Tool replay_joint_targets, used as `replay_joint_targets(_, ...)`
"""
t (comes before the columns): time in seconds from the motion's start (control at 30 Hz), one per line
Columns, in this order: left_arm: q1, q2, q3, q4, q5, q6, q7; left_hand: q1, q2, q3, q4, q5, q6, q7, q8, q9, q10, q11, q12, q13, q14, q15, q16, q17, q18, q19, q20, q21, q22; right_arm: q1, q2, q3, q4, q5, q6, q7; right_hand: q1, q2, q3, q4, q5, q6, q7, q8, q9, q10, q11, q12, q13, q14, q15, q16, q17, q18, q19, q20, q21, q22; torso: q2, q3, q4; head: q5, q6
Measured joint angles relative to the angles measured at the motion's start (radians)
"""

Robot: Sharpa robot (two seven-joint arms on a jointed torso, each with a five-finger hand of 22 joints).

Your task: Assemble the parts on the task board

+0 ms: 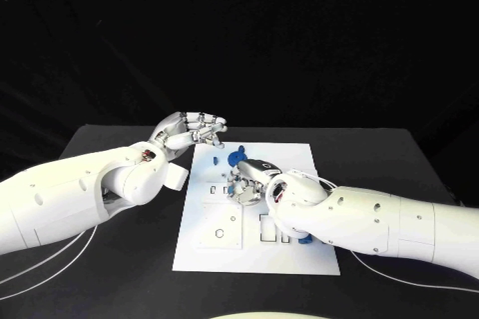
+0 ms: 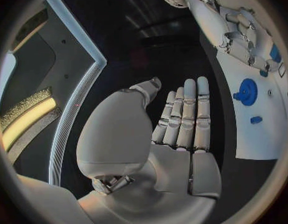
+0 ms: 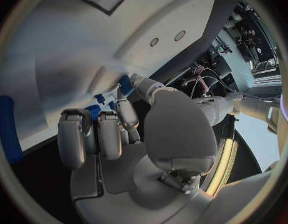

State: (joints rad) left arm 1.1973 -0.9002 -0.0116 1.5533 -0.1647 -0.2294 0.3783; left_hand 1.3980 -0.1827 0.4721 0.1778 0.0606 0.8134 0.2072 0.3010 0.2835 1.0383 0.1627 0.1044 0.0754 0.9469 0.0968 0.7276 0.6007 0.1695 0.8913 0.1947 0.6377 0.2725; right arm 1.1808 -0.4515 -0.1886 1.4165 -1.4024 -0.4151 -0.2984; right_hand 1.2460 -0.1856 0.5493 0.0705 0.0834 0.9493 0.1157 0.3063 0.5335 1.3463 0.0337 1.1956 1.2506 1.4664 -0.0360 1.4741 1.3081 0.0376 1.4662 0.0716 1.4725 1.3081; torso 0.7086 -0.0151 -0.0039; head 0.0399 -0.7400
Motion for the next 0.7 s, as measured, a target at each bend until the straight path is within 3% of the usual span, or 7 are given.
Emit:
replay_joint_targets(0.4, 0.0, -0.001, 0.0, -0.001, 0.0, 0.001, -0.001, 0.0, 0.0, 0.0, 0.0, 0.0, 0.0, 0.0, 0.0, 0.0, 0.0, 0.0, 0.0, 0.0, 0.0, 0.0, 0.0, 0.0, 0.0, 0.0, 0.0, 0.0, 0.0, -0.003, 0.001, -0.002, -0.005, 0.002, 0.003, 0.0, -0.021, -0.021, -0.007, 0.007, -0.014, -0.062, 0.025, -0.029, -0.022, -0.052, 0.02, -0.071, -0.054, 0.0, 0.008, -0.016, 0.0, 0.0, 0.0, 0.008, -0.027, 0.0, 0.0, -0.0001, 0.0002, -0.002, 0.002)
replay_joint_targets(0.7, 0.0, -0.001, 0.0, -0.002, 0.0, 0.001, -0.002, 0.0, 0.0, 0.0, 0.0, 0.0, 0.0, 0.0, 0.0, 0.001, 0.0, 0.0, 0.0, 0.0, -0.004, 0.004, 0.0, -0.001, 0.0, 0.0, 0.0, 0.004, 0.001, -0.003, 0.001, -0.002, -0.005, 0.002, 0.002, 0.0, -0.024, -0.038, -0.038, 0.015, 0.0, -0.138, 0.044, -0.086, -0.045, -0.123, 0.038, -0.172, -0.139, 0.0, 0.022, -0.047, 0.0, 0.0, -0.007, 0.021, -0.07, 0.0, 0.0, -0.0005, 0.0008, -0.001, 0.003)
